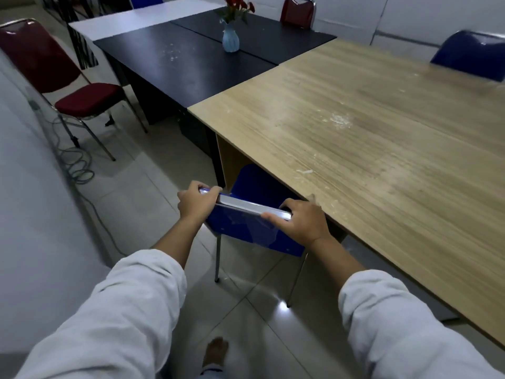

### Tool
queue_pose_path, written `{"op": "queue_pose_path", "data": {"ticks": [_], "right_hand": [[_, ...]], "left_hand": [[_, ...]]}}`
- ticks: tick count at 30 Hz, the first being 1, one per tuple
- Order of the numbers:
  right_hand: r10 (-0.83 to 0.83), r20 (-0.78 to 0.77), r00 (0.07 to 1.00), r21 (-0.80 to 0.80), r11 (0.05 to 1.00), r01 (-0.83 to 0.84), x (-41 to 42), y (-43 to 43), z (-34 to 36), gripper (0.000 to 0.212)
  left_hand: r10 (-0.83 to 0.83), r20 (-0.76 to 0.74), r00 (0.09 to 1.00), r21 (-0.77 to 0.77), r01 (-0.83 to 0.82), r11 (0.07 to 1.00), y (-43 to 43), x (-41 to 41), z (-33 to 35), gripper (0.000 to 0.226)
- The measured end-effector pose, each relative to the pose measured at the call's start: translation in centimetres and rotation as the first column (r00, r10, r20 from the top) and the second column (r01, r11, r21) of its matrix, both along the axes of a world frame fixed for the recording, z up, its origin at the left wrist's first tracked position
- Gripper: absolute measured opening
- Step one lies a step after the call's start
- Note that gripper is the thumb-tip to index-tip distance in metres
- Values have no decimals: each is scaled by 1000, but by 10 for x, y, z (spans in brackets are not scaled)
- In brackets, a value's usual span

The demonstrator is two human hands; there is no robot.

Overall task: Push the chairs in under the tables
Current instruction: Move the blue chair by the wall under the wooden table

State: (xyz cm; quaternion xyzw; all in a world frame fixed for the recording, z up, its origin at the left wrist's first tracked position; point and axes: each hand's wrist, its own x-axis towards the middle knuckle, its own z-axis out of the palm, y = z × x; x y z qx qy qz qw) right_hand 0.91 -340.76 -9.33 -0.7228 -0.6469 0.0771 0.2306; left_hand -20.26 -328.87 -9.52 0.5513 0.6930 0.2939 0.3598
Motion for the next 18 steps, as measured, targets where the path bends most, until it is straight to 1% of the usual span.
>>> {"op": "queue_pose_path", "data": {"ticks": [3,5,7,9,12,15,18], "right_hand": [[-66,-72,995,-88,994,59,-6,10,3,73],[-107,-104,989,-119,988,94,-10,10,3,65],[-150,-118,982,-123,983,135,-20,9,4,59],[-183,-120,976,-124,978,168,-35,10,4,58],[-246,-139,959,-105,967,232,-60,16,3,57],[-268,-158,950,-88,962,257,-82,23,0,61],[-290,-156,944,-87,956,279,-105,30,1,74]], "left_hand": [[-63,8,998,16,63,998,20,-6,-4,27],[-88,20,996,35,87,996,25,-9,-7,22],[-87,48,995,78,83,993,29,-14,-11,15],[-68,94,993,115,57,992,36,-19,-13,14],[-89,120,989,113,76,991,56,-31,-14,11],[-137,121,983,96,126,987,79,-43,-12,17],[-192,110,975,60,187,981,103,-53,-10,22]]}}
